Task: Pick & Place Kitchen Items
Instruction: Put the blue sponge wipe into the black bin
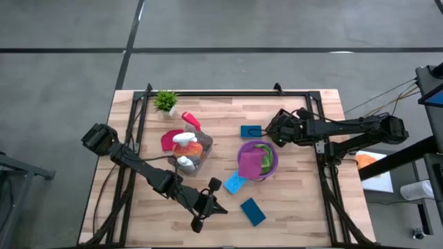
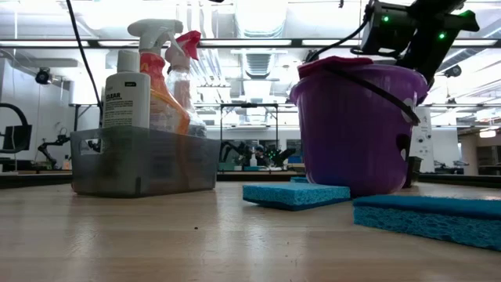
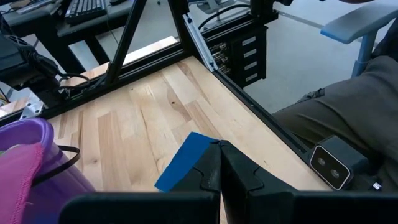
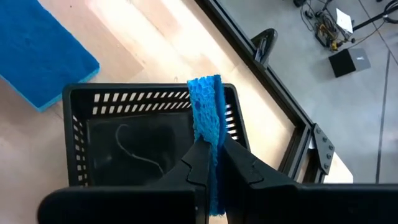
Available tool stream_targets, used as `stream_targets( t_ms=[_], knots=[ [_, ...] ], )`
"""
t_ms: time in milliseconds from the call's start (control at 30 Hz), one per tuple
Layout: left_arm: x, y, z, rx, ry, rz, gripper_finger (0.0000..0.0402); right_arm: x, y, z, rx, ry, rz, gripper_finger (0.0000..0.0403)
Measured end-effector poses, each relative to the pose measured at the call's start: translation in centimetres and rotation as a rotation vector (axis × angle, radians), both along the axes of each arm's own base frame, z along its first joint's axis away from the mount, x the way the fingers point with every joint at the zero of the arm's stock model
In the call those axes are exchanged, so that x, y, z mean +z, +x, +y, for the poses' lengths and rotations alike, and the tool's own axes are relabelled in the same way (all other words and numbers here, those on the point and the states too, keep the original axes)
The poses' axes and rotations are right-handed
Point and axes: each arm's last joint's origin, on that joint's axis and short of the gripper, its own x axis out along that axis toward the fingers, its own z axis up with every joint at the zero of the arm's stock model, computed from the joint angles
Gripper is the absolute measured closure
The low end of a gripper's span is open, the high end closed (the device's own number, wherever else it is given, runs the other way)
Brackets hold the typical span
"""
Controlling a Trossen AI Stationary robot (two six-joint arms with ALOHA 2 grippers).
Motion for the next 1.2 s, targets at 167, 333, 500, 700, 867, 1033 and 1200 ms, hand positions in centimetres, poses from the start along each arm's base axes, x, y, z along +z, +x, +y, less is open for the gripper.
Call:
stream_targets(
  t_ms=[167, 333, 500, 700, 867, 1033, 1200],
  knots=[
    [0.0, 0.0, 0.0, 0.0, 0.0, 0.0, 0.0401, 0.4, -0.3, 0.0, -0.011, 0.003, -0.031, 0.0355],
    [0.0, 0.0, 0.0, 0.0, 0.001, 0.002, 0.0401, 0.8, -0.6, 0.1, -0.013, 0.001, -0.052, 0.0266],
    [0.0, 0.0, 0.0, 0.0, 0.001, 0.002, 0.0401, 0.9, -0.7, 0.1, -0.014, 0.002, -0.052, 0.0191],
    [0.0, 0.0, 0.0, 0.0, 0.001, 0.002, 0.0401, 1.1, -0.8, 0.0, -0.044, -0.019, -0.071, 0.0157],
    [0.0, 0.0, 0.0, 0.0, 0.002, 0.002, 0.0401, 1.2, -0.8, 0.0, -0.058, -0.056, -0.074, 0.0156],
    [0.0, 0.0, 0.0, 0.001, 0.001, 0.002, 0.0401, 1.3, -0.8, -0.1, -0.073, -0.074, -0.078, 0.0156],
    [0.0, 0.0, 0.0, 0.001, 0.001, 0.003, 0.0401, 1.3, -0.8, 0.0, -0.071, -0.067, -0.085, 0.0156]
  ],
)
